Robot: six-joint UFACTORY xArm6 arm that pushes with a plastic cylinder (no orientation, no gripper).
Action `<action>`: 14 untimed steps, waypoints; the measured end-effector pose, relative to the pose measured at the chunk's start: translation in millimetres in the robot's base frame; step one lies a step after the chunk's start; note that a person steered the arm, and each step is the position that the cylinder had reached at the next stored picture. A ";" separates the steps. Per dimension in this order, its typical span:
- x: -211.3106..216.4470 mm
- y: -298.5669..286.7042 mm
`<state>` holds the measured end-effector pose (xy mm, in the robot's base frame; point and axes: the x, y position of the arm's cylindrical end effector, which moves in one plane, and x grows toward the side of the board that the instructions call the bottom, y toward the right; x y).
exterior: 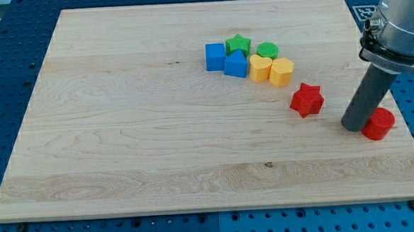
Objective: Slide the red star right a bit
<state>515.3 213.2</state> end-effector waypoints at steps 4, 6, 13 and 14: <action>0.0 -22.3; 0.0 -50.7; -49.7 -92.8; -49.7 -61.9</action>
<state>465.6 151.3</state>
